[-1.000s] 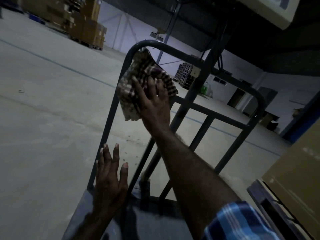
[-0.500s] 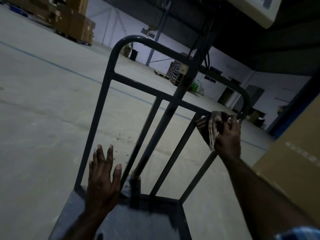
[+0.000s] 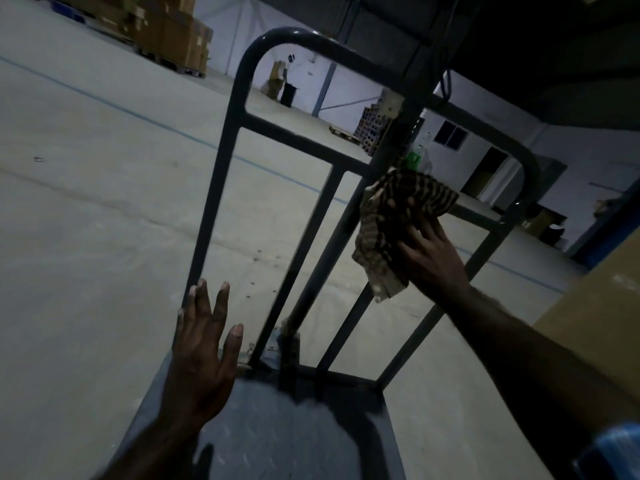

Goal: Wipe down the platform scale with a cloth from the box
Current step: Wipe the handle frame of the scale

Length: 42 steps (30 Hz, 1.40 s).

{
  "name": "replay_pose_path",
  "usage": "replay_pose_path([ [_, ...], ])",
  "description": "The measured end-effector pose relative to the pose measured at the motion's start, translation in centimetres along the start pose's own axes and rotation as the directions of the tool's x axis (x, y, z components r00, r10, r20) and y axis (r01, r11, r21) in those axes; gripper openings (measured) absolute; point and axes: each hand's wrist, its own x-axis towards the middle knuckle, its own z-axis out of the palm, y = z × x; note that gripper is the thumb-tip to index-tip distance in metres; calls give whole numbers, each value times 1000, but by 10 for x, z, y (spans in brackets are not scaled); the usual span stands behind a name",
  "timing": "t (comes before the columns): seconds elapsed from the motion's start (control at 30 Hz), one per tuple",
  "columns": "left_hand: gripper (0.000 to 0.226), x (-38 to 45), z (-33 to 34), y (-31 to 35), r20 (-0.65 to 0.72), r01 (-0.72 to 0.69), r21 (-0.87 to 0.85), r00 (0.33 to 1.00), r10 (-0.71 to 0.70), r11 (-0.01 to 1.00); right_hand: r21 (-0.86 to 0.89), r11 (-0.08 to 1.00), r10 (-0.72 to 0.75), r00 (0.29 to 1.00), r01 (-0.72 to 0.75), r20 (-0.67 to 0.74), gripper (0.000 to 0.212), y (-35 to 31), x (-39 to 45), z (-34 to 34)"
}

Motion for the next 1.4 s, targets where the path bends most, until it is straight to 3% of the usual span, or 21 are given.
replay_pose_path([
  [0.2,60,-32,-34,-23,17,-48,103,999,46,994,53,968,-236,963,244,-127,48,-11,-1,17],
  [0.47,60,-56,-51,-22,5,-55,129,998,55,990,85,898,-438,897,432,65,66,-42,-28,46],
  [0.67,58,-77,-60,-28,16,-55,170,998,53,984,119,912,-404,907,392,114,66,-99,-50,82],
  [0.8,58,-85,-68,-42,24,-28,191,999,24,981,167,943,-317,929,287,190,46,-142,-74,119],
  [0.87,59,-89,-71,-46,27,-20,195,1000,15,980,215,959,-236,942,186,240,50,-167,-84,127],
  [0.97,60,-94,-70,-49,38,3,186,999,-11,982,348,936,-187,918,58,351,76,-197,-93,131],
  [1.03,59,-97,-65,-48,62,3,182,998,-15,983,330,943,-116,897,-34,427,71,-205,-99,135],
  [1.1,59,-104,-59,-46,99,8,167,995,-24,986,358,930,-77,905,-87,418,70,-213,-103,145],
  [1.2,59,-117,-48,-41,164,11,162,986,-38,987,276,961,-90,951,5,296,71,-213,-105,154],
  [1.3,58,-126,-38,-41,207,20,151,977,-52,988,179,973,-211,880,146,425,46,-193,-104,150],
  [1.4,59,-128,-27,-38,228,24,139,972,-56,990,195,949,-299,908,249,294,55,-163,-87,131],
])
